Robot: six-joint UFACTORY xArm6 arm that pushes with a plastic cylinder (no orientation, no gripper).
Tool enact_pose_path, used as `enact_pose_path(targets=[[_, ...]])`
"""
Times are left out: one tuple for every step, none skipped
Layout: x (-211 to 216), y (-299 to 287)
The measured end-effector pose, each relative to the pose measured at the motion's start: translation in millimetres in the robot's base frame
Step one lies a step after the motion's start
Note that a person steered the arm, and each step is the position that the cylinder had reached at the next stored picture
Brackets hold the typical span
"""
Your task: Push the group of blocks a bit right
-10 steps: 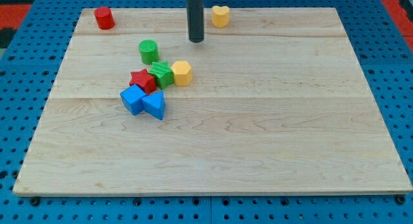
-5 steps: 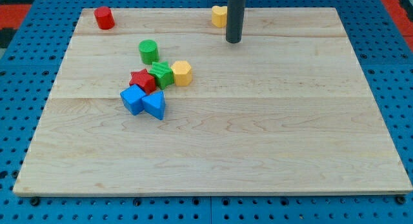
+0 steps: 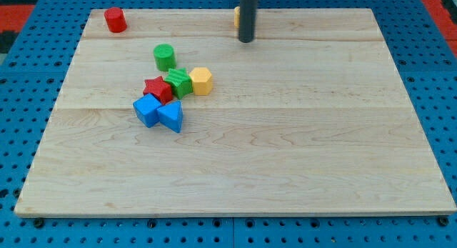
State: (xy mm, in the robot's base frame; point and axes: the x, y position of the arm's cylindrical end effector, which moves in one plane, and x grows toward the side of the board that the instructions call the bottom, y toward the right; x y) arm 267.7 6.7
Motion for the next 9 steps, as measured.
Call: enact_pose_path(targets=[[-12.3,-73.4],[-2.9,-178.2],[74.1,-231.9],[157.8,-249.7],[162.3,-183.1],[166.0,-184.8],[181.7,-185.0],[178.9,-162.8],[154.9,-94.6]])
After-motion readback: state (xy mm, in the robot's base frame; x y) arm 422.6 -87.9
